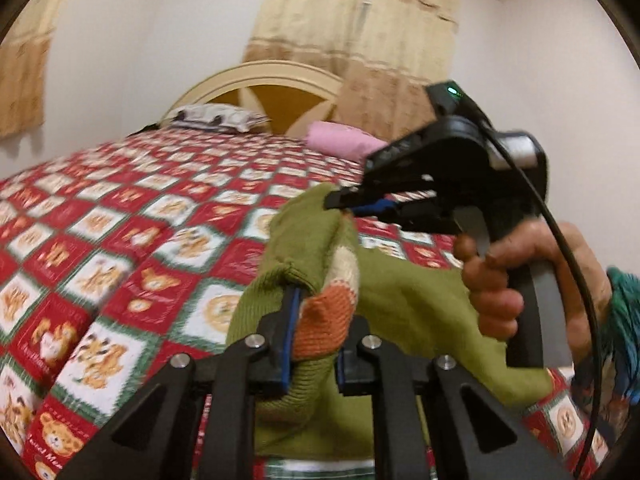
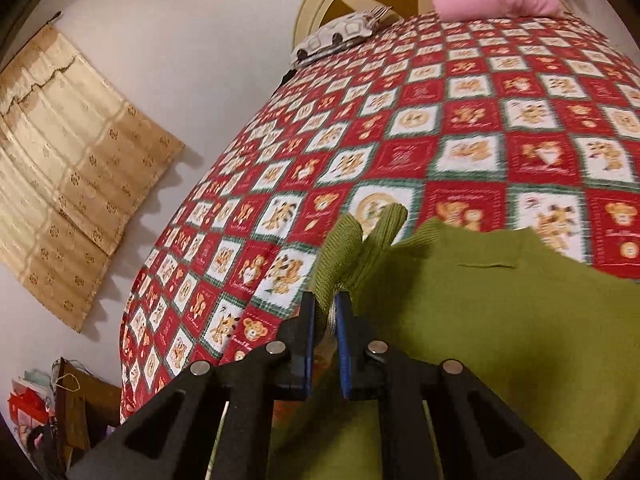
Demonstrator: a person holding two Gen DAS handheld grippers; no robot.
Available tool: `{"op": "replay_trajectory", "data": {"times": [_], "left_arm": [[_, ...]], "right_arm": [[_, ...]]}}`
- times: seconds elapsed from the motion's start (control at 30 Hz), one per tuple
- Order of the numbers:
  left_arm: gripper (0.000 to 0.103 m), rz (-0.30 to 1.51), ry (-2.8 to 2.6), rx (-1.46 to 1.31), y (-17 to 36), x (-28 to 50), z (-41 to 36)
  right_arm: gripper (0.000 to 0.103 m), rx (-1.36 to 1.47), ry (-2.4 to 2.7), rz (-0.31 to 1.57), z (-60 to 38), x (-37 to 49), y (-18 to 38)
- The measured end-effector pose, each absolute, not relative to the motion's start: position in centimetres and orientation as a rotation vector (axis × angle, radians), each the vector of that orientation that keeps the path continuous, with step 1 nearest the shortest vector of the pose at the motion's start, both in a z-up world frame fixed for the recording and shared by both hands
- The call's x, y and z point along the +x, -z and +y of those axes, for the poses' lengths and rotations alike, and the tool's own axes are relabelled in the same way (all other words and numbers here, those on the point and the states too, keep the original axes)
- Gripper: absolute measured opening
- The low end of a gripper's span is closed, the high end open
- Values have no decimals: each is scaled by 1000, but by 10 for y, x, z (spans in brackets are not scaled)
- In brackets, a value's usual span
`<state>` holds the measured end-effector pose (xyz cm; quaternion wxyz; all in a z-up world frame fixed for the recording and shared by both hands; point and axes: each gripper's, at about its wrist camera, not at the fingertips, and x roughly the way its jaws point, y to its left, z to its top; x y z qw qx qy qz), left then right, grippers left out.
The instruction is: Fold small clothes
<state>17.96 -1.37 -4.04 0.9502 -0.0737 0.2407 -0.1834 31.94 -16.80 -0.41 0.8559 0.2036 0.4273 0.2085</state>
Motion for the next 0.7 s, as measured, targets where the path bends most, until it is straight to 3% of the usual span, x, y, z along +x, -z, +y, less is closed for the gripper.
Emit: {"op": "replay_trajectory", "data": {"times": [0.7], "left_arm": [[12, 494, 678, 57, 30, 149, -165]], "right_arm": [[9, 461, -258, 841, -334, 265, 7]]}}
